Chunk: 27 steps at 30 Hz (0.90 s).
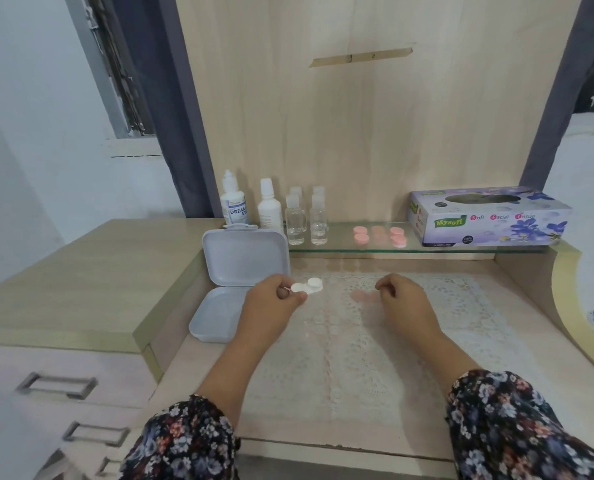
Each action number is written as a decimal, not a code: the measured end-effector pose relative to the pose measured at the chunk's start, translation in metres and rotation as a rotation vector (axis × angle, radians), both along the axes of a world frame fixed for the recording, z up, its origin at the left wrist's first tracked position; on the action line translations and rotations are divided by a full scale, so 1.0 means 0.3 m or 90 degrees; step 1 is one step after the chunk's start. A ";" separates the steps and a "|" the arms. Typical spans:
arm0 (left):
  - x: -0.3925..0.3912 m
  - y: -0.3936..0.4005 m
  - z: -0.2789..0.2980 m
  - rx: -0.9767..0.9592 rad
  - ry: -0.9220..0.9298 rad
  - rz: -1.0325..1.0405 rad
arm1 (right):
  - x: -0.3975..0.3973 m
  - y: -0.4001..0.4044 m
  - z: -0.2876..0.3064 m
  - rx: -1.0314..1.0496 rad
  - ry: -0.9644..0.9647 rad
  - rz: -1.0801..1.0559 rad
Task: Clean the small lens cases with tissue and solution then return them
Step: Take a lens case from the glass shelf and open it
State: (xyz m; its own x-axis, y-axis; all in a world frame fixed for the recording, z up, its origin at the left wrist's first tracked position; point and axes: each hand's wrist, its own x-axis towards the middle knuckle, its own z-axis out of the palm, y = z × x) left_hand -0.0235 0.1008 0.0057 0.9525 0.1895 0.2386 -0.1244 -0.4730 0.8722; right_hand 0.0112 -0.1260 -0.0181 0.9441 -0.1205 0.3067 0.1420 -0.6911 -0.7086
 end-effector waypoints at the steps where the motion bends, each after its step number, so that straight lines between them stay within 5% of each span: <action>1: -0.001 0.026 0.004 0.010 -0.007 0.015 | -0.003 0.028 0.003 -0.007 -0.002 0.015; 6: 0.003 0.132 0.014 0.116 -0.037 0.094 | -0.023 0.175 -0.008 -0.065 0.019 0.115; 15: 0.004 0.215 -0.032 0.577 -0.236 0.043 | -0.055 0.252 -0.035 -0.121 0.051 0.155; 27: 0.005 0.218 -0.064 0.535 -0.239 0.063 | -0.067 0.237 -0.037 -0.098 0.051 0.173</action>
State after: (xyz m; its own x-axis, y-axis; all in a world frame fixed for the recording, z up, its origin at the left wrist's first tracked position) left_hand -0.0220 0.1662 -0.0134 0.7737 -0.1102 0.6239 -0.2551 -0.9556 0.1476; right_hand -0.0089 -0.0550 -0.0292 0.9574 0.1816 0.2246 0.2838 -0.7351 -0.6157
